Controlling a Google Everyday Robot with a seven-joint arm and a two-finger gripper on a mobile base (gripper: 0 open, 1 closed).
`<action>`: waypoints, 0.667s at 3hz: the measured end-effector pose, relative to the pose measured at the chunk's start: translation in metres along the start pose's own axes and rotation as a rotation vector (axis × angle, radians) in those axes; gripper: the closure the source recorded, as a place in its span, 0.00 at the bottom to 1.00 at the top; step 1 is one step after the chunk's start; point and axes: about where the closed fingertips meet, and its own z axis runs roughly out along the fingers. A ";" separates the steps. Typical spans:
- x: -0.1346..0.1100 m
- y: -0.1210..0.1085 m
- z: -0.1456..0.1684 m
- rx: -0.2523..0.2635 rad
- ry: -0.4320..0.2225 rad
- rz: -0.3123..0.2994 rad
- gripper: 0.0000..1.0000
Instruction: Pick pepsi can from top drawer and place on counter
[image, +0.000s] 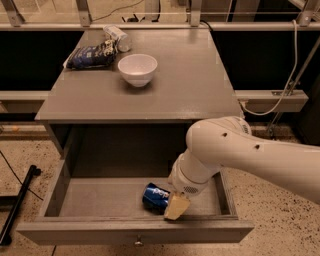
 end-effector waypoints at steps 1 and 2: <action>-0.017 -0.010 -0.012 0.023 -0.025 -0.036 0.33; -0.037 -0.019 -0.020 0.028 -0.049 -0.073 0.34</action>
Offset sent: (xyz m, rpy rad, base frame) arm 0.0343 0.0445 0.0473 0.0760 -0.0723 0.0980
